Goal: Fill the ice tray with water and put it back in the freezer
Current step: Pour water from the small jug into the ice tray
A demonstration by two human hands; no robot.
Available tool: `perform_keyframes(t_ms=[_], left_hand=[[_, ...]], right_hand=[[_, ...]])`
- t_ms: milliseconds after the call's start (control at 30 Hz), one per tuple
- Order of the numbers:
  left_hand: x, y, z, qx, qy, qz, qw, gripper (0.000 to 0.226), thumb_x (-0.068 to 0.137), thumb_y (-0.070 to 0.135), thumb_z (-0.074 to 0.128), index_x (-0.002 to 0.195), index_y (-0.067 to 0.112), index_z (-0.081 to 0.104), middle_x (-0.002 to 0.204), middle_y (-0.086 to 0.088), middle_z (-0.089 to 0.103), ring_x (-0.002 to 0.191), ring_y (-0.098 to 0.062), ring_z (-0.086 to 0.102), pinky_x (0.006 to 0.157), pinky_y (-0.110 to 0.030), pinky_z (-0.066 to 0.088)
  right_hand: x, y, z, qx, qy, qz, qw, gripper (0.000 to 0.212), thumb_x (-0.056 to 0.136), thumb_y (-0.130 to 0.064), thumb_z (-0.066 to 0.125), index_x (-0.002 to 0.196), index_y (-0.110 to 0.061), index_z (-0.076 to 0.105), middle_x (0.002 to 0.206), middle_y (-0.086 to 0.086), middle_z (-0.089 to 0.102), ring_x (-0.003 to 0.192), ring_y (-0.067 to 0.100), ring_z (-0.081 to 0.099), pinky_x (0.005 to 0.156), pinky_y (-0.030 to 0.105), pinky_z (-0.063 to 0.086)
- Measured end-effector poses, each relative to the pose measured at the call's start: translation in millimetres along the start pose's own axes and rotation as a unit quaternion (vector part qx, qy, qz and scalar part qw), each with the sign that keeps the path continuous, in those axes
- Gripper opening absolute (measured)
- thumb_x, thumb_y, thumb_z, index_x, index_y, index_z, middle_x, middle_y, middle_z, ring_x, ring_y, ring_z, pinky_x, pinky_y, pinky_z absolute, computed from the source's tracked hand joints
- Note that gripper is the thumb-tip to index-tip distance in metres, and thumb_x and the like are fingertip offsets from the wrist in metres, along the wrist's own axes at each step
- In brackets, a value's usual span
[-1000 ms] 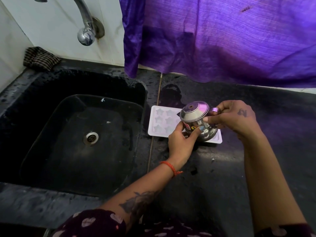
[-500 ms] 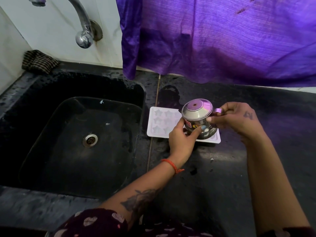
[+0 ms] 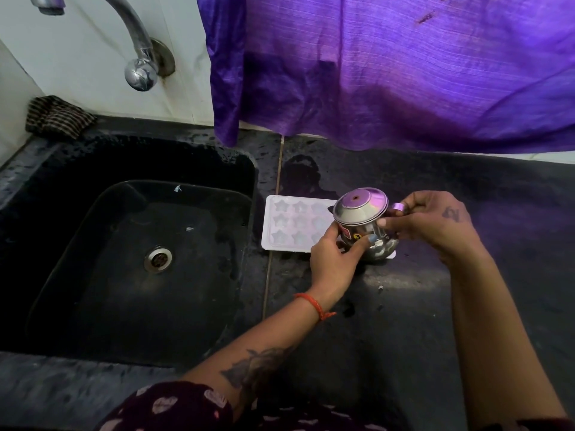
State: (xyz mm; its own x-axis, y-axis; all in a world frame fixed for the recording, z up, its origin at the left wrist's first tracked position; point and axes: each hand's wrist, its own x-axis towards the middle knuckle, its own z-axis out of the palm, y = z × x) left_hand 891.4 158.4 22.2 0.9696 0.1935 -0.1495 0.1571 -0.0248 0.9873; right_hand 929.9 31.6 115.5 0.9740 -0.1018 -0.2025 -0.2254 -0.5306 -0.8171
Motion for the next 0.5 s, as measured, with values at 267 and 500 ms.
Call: perform_keyframes(t_ms=[267, 500], left_hand=[[-1.4, 0.2, 1.6, -0.005, -0.015, -0.006, 1.0, 0.036, 0.079, 0.034, 0.074, 0.11, 0.019, 0.064, 0.094, 0.007, 0.069, 0.091, -0.009, 0.066, 0.086, -0.034, 0.054], [-1.4, 0.0, 0.6, 0.004, -0.016, -0.004, 1.0, 0.038, 0.079, 0.036, 0.074, 0.111, 0.017, 0.064, 0.097, 0.005, 0.07, 0.092, -0.009, 0.065, 0.086, -0.032, 0.054]], right_hand=[[-0.3, -1.6, -0.7, -0.048, 0.01, 0.008, 0.999, 0.025, 0.061, -0.016, 0.087, 0.069, -0.011, 0.064, 0.063, 0.004, 0.07, 0.063, 0.016, 0.068, 0.064, 0.031, 0.055], [-0.9, -4.8, 0.2, -0.072, 0.012, 0.013, 0.997, 0.025, 0.061, -0.018, 0.086, 0.071, -0.012, 0.065, 0.066, 0.003, 0.07, 0.063, 0.014, 0.066, 0.062, 0.028, 0.053]])
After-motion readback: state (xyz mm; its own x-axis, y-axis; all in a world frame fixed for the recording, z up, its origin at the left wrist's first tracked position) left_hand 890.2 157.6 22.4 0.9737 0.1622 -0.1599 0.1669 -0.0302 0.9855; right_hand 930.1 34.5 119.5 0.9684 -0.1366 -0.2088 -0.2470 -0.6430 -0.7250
